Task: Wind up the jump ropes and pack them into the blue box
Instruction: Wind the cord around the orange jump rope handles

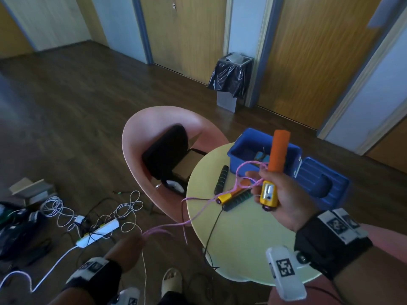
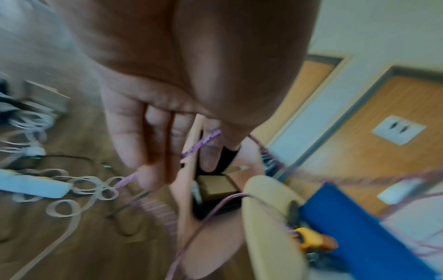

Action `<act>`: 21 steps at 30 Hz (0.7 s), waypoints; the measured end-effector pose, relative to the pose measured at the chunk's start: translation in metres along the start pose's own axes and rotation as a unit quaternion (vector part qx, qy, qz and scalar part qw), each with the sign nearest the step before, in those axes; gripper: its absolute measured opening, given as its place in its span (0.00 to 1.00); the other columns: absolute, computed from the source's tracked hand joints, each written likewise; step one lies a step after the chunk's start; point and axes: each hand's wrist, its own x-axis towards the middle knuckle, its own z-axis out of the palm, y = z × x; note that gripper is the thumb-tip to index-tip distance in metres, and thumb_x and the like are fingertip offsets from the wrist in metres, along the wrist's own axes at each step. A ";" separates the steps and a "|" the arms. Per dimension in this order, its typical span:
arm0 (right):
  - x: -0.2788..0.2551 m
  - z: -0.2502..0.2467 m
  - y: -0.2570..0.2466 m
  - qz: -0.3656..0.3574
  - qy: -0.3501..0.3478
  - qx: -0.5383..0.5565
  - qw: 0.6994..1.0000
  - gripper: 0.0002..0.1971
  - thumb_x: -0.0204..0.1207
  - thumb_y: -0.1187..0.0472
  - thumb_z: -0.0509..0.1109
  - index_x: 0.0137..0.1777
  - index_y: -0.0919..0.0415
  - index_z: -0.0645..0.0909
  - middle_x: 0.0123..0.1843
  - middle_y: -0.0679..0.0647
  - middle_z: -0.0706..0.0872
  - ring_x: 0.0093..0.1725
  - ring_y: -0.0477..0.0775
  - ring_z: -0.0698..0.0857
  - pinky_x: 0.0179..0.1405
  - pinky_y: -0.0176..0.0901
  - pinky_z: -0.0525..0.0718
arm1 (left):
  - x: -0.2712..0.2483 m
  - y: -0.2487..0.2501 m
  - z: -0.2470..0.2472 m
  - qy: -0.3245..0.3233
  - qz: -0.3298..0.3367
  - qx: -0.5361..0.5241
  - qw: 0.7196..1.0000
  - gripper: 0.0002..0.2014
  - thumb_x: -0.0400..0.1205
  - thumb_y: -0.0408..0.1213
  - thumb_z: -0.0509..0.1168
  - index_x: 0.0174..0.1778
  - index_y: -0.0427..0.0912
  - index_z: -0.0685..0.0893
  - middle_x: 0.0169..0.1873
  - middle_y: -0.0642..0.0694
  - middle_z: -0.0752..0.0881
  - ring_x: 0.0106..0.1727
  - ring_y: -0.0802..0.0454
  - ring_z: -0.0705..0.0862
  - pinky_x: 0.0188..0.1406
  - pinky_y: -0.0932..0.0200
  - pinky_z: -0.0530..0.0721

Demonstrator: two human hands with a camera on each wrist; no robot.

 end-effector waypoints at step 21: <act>-0.018 0.028 0.016 0.085 -0.263 -0.043 0.960 0.19 0.72 0.62 0.74 0.55 0.76 0.75 0.34 0.61 0.77 0.25 0.55 0.76 0.25 0.42 0.77 | -0.008 0.115 -0.081 -0.012 0.245 -0.342 0.907 0.10 0.73 0.49 0.69 0.35 0.47 0.89 0.33 0.44 0.90 0.34 0.55 0.84 0.40 0.59 0.80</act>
